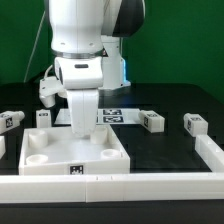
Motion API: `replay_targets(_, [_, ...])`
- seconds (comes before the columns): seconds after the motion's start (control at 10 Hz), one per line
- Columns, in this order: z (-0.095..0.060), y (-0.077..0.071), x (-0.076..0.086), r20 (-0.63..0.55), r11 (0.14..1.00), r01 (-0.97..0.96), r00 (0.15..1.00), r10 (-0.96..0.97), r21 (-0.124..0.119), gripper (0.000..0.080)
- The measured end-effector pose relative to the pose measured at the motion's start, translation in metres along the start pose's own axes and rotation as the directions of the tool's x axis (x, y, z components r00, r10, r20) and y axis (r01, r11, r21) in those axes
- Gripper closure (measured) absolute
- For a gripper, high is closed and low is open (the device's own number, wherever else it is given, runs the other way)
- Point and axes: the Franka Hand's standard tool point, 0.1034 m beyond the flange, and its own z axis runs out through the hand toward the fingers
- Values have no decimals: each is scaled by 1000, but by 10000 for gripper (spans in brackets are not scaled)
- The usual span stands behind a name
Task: Assemble one leg
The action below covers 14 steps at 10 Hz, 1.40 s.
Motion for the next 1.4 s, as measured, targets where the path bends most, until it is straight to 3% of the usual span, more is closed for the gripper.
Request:
replay_targets(0.3, [0,1,3,0,1000,-16,1000,16,-2,732])
replay_targets(0.8, [-9,30,84,-24,993,-119,993,119,-25,732])
replay_targets(0.9, [-10,33,91,-26,994,-108,994,108,-30,733])
replay_targets(1.3, [-10,32,89,-27,993,-114,993,113,-28,733])
replay_targets(1.4, [-6,34,100,-34,993,-113,993,112,-28,733])
